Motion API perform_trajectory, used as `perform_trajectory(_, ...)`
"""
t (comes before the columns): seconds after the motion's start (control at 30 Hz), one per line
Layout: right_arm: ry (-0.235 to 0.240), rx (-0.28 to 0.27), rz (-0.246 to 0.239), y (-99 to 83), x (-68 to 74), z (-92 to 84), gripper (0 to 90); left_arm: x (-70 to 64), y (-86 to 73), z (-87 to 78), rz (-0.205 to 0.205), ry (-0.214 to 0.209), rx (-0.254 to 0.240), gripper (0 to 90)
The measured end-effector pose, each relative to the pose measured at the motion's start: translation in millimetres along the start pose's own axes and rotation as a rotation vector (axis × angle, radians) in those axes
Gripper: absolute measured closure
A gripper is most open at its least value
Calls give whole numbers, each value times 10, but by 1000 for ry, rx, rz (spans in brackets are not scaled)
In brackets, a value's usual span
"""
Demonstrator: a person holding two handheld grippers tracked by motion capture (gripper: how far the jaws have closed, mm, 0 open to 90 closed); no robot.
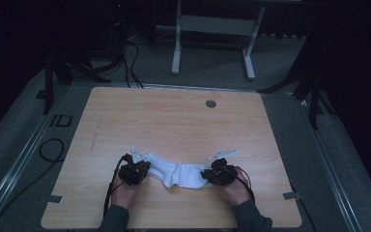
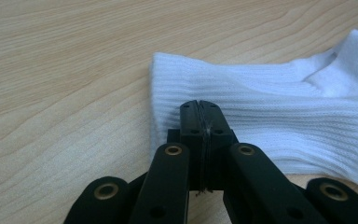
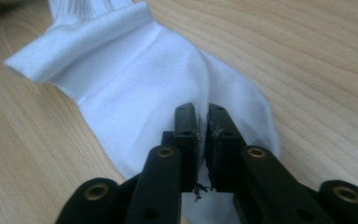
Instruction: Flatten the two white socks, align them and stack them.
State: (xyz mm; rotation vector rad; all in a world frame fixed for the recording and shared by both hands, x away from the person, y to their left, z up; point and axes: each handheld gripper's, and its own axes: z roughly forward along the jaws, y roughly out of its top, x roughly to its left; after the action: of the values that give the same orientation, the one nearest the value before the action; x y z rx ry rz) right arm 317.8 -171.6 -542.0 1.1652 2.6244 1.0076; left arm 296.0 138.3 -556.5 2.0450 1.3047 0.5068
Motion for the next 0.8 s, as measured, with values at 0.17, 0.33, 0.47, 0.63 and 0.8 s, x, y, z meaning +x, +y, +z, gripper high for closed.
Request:
perform_trajectory(0.17, -17, -16, 17, -20, -69, -89, 874, 0, 0, -1, 0, 0, 1, 889)
perform_trajectory(0.33, -34, -25, 46, -51, -185, -171, 877, 6, -2, -5, -1, -3, 3, 890)
perform_trajectory(0.47, -41, -25, 79, -94, -296, -209, 877, 9, -4, -6, -2, -6, 3, 890)
perform_trajectory(0.63, -40, -22, 94, -127, -352, -222, 875, 10, -6, -10, -1, -7, 5, 889)
perform_trajectory(0.8, -28, -11, 94, -138, -365, -223, 859, 9, -9, -16, -2, -9, 6, 889)
